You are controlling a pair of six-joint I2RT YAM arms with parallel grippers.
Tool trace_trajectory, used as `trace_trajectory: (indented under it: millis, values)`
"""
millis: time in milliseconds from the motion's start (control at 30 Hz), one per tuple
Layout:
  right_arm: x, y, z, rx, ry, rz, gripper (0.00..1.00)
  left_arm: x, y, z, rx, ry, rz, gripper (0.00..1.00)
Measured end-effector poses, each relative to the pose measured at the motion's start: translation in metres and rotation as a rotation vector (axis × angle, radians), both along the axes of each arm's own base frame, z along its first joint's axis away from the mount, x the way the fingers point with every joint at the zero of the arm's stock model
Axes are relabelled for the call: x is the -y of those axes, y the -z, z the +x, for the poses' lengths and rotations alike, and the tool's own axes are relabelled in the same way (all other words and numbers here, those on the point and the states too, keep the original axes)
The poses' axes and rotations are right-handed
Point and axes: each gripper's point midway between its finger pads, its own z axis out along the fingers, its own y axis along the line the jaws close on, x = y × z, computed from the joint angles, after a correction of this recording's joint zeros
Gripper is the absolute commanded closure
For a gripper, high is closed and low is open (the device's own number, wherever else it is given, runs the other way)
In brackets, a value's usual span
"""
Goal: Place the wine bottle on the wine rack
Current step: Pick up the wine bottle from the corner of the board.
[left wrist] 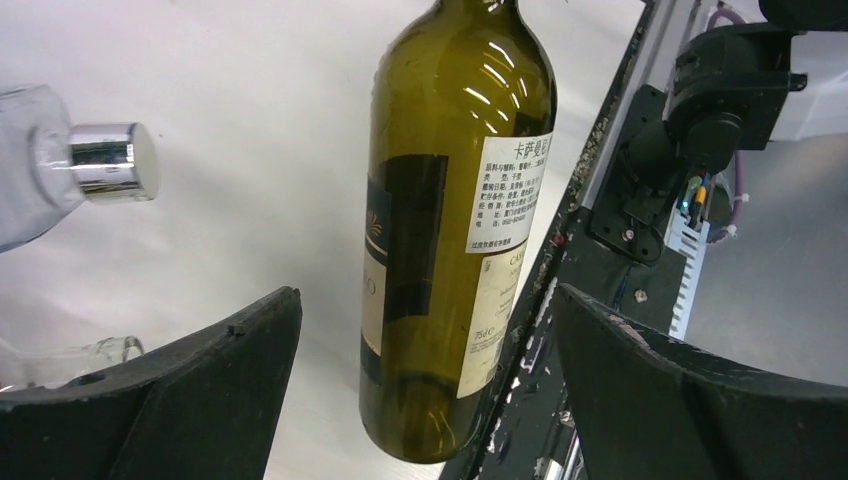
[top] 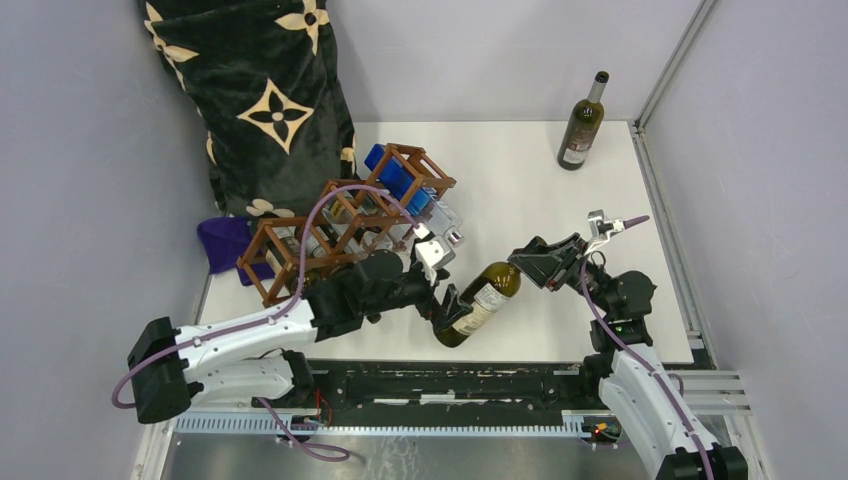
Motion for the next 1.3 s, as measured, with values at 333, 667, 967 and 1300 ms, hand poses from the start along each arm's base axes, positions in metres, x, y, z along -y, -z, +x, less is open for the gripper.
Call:
trace_trajectory:
  millis: [333,667,967,1300]
  values:
    - [-0.001,-0.014,-0.004,0.02,-0.014,0.047,1.0,0.025,0.033,-0.001,-0.089,0.062,0.092,0.0]
    - [-0.001,-0.03,-0.008,0.043,-0.033,0.102,1.0,0.034,0.045,-0.005,-0.133,0.104,0.129,0.0]
    - [-0.002,-0.046,-0.014,0.057,-0.061,0.161,1.0,0.043,0.039,-0.02,-0.151,0.216,0.087,0.71]
    - [-0.003,-0.037,-0.013,0.055,-0.053,0.085,0.24,0.023,0.038,-0.023,-0.161,0.199,0.174,0.98]
